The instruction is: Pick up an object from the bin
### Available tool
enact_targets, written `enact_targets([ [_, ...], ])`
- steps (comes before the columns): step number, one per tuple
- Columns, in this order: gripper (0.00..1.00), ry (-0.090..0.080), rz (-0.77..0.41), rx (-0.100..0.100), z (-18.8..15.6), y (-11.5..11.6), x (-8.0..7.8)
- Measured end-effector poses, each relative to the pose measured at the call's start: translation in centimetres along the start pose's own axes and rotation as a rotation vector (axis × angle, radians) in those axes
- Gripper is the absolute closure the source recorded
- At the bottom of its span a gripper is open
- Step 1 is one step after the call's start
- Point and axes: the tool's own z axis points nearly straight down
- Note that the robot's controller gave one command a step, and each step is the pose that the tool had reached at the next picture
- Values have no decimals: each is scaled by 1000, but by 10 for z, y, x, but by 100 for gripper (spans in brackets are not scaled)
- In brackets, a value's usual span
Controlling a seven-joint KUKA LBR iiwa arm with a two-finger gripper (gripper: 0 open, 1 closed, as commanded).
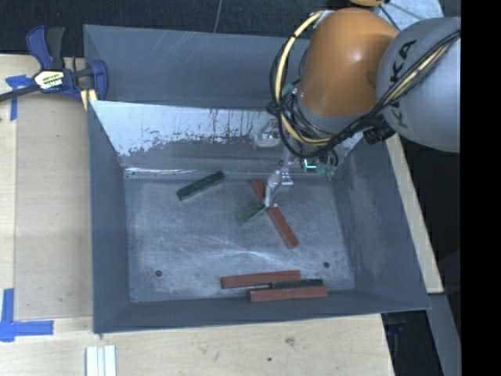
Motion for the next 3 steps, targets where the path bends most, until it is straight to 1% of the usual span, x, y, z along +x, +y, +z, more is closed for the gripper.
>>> enact_targets([
  [1,0,-8,1,0,-4,0,-2],
  [2,0,-12,-62,0,79,38,-13],
  [3,0,-4,12,0,94,54,-13],
])
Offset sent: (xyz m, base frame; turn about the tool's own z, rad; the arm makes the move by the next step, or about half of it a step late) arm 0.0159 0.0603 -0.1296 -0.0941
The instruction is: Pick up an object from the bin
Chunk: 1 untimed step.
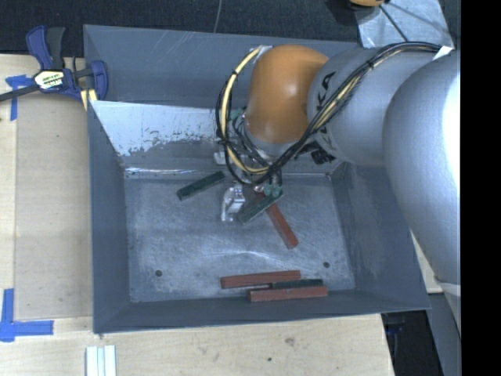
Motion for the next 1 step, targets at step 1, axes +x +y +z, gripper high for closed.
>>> enact_targets([
  [1,0,-7,-33,0,-19,7,-2],
])
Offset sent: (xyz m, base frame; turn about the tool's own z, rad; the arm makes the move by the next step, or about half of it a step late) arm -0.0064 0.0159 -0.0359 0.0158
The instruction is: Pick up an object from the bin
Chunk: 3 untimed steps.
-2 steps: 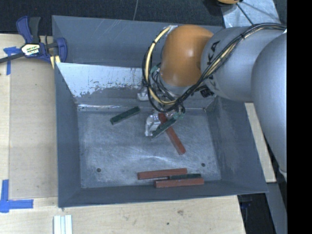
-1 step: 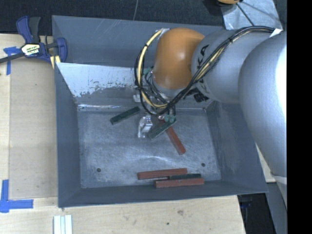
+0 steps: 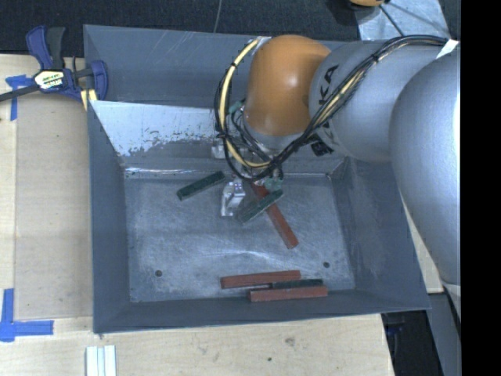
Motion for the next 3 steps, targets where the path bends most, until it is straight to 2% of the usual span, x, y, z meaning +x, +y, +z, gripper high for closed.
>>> enact_targets([
  [1,0,2,49,-2,52,10,7],
  [2,100,-2,78,-2,47,9,0],
  [3,100,0,80,-2,47,10,-1],
])
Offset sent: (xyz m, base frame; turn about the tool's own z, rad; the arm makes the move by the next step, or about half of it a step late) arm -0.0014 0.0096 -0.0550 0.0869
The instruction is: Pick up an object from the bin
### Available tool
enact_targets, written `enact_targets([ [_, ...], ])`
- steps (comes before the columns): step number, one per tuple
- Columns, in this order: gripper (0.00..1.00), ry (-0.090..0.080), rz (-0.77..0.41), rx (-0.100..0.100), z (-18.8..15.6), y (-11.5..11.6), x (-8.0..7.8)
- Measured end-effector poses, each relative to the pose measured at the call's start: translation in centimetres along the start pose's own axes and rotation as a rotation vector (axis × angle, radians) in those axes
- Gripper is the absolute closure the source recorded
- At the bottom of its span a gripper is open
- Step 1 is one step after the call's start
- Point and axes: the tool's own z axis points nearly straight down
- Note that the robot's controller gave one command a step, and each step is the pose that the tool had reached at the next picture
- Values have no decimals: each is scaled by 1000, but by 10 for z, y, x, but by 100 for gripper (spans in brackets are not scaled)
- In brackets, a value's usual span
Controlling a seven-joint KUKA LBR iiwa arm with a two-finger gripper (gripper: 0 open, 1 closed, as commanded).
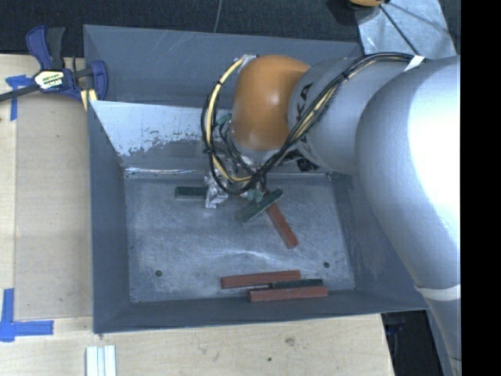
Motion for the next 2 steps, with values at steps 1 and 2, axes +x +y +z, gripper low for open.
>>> enact_targets([
  [1,100,2,1,0,-3,0,1],
  [2,100,7,1,2,-20,-1,2],
])
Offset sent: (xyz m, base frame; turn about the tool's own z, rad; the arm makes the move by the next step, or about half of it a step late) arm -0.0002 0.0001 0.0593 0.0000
